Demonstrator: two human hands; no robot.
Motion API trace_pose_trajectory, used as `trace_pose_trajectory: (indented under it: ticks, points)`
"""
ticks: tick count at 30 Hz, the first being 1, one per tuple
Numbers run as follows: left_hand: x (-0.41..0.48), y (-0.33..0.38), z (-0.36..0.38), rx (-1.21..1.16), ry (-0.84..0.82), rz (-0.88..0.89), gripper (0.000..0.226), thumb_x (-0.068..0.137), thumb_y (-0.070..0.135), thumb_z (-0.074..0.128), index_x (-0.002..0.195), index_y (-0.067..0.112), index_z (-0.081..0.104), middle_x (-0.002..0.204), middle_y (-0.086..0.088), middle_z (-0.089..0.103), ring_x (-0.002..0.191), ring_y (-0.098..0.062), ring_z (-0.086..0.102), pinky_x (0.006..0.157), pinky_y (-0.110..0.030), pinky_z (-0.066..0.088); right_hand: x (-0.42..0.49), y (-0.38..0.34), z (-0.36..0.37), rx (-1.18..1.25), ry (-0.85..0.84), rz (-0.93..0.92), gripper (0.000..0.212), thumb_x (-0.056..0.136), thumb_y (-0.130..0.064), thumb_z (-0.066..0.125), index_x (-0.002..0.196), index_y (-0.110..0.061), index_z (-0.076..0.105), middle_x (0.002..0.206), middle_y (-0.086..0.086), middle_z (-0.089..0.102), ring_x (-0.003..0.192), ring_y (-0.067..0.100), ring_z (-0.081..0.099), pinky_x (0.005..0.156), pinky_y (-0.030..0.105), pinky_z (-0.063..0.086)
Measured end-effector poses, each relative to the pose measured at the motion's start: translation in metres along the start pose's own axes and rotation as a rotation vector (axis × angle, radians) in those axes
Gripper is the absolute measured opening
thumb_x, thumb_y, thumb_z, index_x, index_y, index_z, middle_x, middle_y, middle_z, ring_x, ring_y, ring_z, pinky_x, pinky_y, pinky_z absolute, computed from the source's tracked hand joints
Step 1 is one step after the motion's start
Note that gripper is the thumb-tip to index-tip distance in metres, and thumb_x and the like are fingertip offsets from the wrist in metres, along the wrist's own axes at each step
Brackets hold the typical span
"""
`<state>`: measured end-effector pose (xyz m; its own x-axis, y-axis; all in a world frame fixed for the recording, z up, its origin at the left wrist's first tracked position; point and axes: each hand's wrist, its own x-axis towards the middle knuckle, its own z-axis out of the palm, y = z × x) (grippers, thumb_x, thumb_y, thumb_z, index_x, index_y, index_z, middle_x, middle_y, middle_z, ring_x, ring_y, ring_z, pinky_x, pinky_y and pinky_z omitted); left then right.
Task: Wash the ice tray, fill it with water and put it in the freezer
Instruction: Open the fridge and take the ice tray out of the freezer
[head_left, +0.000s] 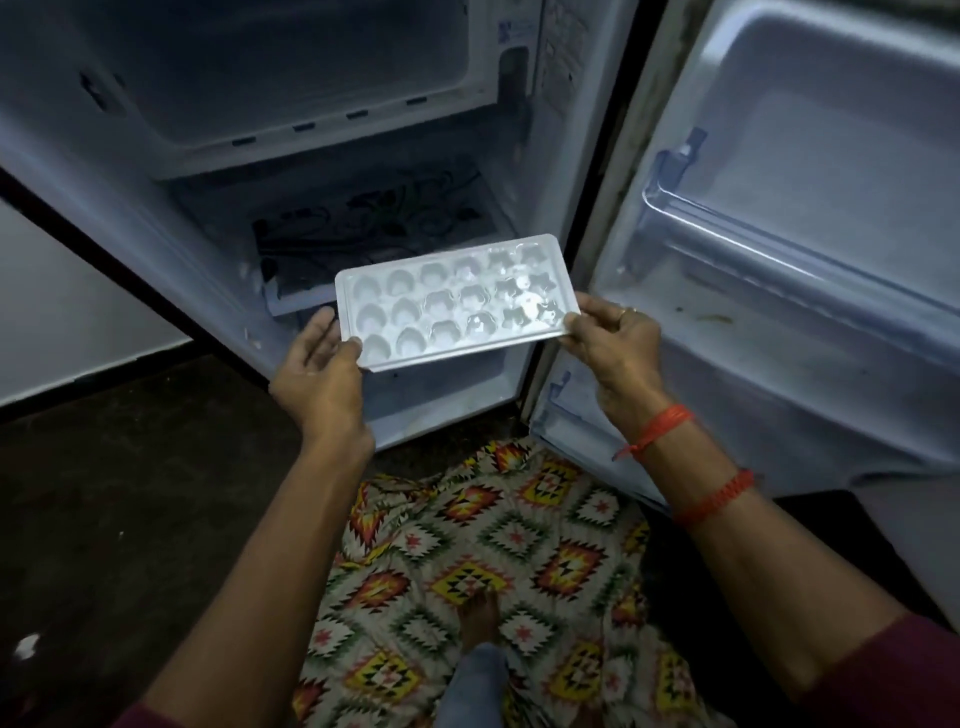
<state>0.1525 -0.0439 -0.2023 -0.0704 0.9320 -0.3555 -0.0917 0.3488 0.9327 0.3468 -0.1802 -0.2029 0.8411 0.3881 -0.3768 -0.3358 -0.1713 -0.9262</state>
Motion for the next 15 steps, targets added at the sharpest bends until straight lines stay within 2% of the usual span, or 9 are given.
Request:
trace_pose_trajectory:
  ticks: [4,8,13,15]
  points:
    - [-0.021,-0.026,-0.004,0.037,-0.04,-0.048,0.031,0.089,-0.003,0.069,0.113,0.017,0.069,0.112,-0.001,0.072,0.106,-0.015,0.07,0.095,-0.043,0.058,-0.016,0.027,-0.036,-0.017,0.046,0.032,0.028,0.092,0.004,0.064,0.12,-0.001,0.068,0.099,0.009,0.072,0.087,0.014,0.069,0.076,0.021,0.06]
    - [-0.04,-0.05,-0.003,0.063,-0.082,-0.113,0.035,0.088,-0.001,0.073,0.121,0.013,0.069,0.112,0.0,0.073,0.106,-0.016,0.071,0.096,-0.045,0.058,-0.035,0.049,-0.071,-0.009,0.126,0.074,0.03,0.092,0.005,0.064,0.121,0.0,0.067,0.095,0.006,0.072,0.083,0.011,0.07,0.075,0.021,0.06]
    - [-0.071,-0.076,0.004,0.105,-0.165,-0.174,0.033,0.086,0.002,0.076,0.112,0.02,0.07,0.115,-0.004,0.073,0.11,-0.02,0.07,0.098,-0.044,0.056,-0.053,0.073,-0.115,0.034,0.228,0.157,0.033,0.092,0.004,0.065,0.125,0.001,0.064,0.105,0.008,0.072,0.087,0.011,0.07,0.073,0.017,0.059]
    - [-0.084,-0.086,0.007,0.139,-0.223,-0.2,0.033,0.086,0.004,0.076,0.114,0.02,0.07,0.116,-0.005,0.073,0.111,-0.021,0.07,0.099,-0.044,0.056,-0.063,0.081,-0.133,0.041,0.275,0.184,0.032,0.093,0.003,0.065,0.124,-0.002,0.065,0.099,0.004,0.073,0.084,0.009,0.07,0.071,0.019,0.059]
